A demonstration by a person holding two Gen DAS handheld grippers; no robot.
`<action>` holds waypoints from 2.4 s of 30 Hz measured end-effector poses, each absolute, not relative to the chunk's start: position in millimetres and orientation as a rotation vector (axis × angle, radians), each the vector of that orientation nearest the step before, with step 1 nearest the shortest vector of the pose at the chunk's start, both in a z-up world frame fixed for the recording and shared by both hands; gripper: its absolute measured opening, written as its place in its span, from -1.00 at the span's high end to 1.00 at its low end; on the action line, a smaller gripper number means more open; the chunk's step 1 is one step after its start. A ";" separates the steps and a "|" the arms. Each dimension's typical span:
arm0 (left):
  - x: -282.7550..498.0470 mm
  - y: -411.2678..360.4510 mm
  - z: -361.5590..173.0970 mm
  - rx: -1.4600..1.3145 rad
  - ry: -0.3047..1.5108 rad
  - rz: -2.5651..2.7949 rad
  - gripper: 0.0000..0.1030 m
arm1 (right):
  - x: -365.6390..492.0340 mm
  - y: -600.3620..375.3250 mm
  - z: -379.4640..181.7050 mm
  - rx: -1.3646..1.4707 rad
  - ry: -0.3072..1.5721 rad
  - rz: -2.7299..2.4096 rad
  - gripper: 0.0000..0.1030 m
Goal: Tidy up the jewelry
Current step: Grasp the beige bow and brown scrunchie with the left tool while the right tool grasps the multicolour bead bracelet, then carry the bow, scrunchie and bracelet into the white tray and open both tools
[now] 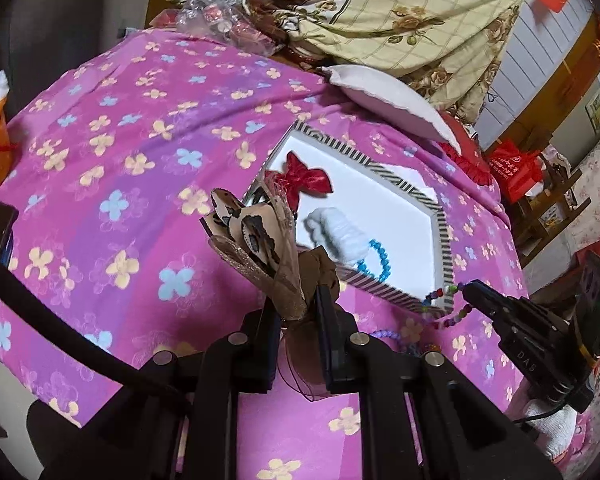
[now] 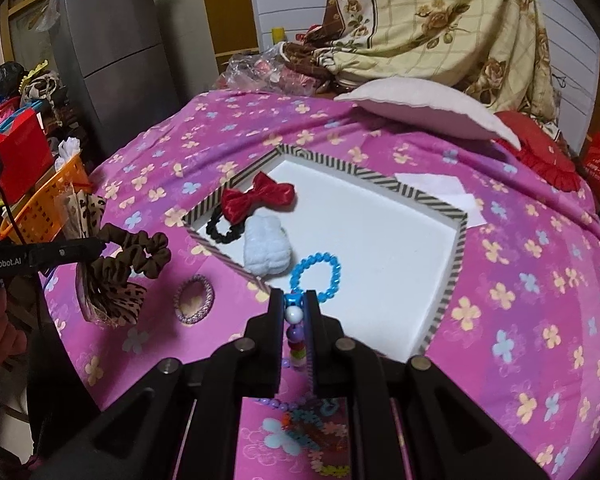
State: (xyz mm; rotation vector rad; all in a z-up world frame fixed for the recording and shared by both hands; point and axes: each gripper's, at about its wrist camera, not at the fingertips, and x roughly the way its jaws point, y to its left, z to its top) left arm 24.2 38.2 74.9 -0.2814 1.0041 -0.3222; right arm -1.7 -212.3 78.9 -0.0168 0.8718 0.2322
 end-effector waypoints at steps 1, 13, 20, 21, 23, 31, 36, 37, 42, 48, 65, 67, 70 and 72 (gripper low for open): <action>25.2 36.6 77.1 -0.279 0.999 -0.323 0.45 | -0.5 -213.9 79.6 -0.020 0.871 0.226 0.82; 62.9 -0.8 91.3 -0.187 0.957 -0.316 0.45 | 27.6 -236.5 71.9 -0.011 0.895 0.172 0.82; 91.2 -29.6 85.0 -0.126 0.958 -0.317 0.45 | 51.8 -246.8 57.4 0.005 0.924 0.157 0.82; 94.6 -33.3 83.9 -0.120 0.959 -0.319 0.45 | 54.4 -247.5 55.4 0.006 0.927 0.155 0.82; 104.9 -42.8 80.4 -0.108 0.962 -0.323 0.45 | 62.6 -249.2 49.6 0.005 0.939 0.151 0.82; 139.5 -79.9 64.0 -0.080 0.982 -0.361 0.45 | 98.5 -250.4 34.2 0.018 0.965 0.171 0.82; 168.5 -101.8 45.6 -0.085 1.019 -0.386 0.45 | 128.5 -254.6 19.2 0.046 0.995 0.184 0.82; 174.1 -104.8 41.2 -0.084 1.026 -0.386 0.45 | 135.1 -257.2 15.0 0.054 1.003 0.180 0.82; 195.4 -110.9 14.8 -0.074 1.083 -0.350 0.45 | 158.7 -278.5 -8.3 0.080 1.048 0.111 0.82; 204.7 -106.7 -11.8 -0.068 1.132 -0.307 0.45 | 165.3 -289.2 -33.2 0.107 1.087 0.085 0.82; 187.0 -108.3 1.2 -0.001 1.060 -0.291 0.21 | 131.0 -286.6 -12.1 0.152 1.052 0.082 0.22; 179.6 -107.1 7.5 0.009 1.043 -0.288 0.21 | 123.9 -284.8 -5.7 0.154 1.043 0.082 0.22; 167.1 -102.8 17.0 0.010 1.025 -0.288 0.21 | 110.9 -282.2 5.7 0.157 1.021 0.078 0.18; 157.6 -98.3 23.0 0.015 1.009 -0.275 0.21 | 99.7 -279.6 15.0 0.163 0.999 0.074 0.13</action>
